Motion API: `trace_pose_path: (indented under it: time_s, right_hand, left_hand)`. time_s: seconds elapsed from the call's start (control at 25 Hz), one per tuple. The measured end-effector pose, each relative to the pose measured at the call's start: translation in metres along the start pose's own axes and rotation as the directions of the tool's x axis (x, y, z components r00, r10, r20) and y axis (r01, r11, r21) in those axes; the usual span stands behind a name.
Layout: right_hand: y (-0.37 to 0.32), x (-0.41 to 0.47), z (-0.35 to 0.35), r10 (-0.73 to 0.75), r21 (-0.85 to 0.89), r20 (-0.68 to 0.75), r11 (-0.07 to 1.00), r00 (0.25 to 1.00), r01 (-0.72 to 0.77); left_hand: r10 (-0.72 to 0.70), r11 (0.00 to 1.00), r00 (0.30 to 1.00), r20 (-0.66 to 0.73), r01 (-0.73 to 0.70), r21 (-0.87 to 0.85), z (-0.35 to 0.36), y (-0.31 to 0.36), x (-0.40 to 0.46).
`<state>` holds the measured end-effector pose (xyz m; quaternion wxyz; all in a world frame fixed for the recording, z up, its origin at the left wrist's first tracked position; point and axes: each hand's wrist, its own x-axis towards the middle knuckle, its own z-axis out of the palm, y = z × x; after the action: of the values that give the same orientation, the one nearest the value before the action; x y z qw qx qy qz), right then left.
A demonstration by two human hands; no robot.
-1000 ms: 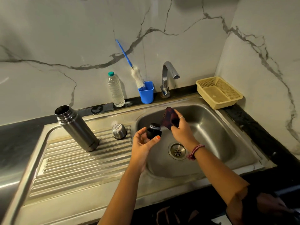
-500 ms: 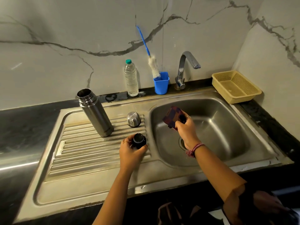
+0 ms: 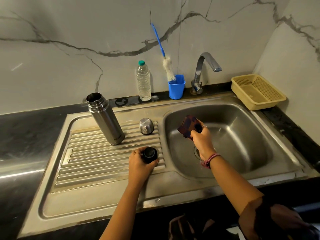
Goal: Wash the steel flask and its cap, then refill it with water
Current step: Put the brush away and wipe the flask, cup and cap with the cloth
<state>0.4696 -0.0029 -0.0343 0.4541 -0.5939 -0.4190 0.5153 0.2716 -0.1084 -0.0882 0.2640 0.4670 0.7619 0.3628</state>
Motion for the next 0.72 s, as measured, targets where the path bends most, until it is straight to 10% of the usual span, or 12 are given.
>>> trace_pose_path:
  time_s: [0.44,0.72]
  right_hand:
    - [-0.001,0.018,0.004,0.005,0.015,-0.009,1.000,1.000,-0.005]
    - [-0.002,0.037,0.004,0.037,0.012,-0.017,0.999,0.999,-0.037]
  left_hand:
    - [0.089,0.996,0.995,-0.054,-0.090,-0.017,-0.032,0.037,0.060]
    - [-0.050,0.986,0.988,0.146,0.026,0.164,-0.019,0.047,0.133]
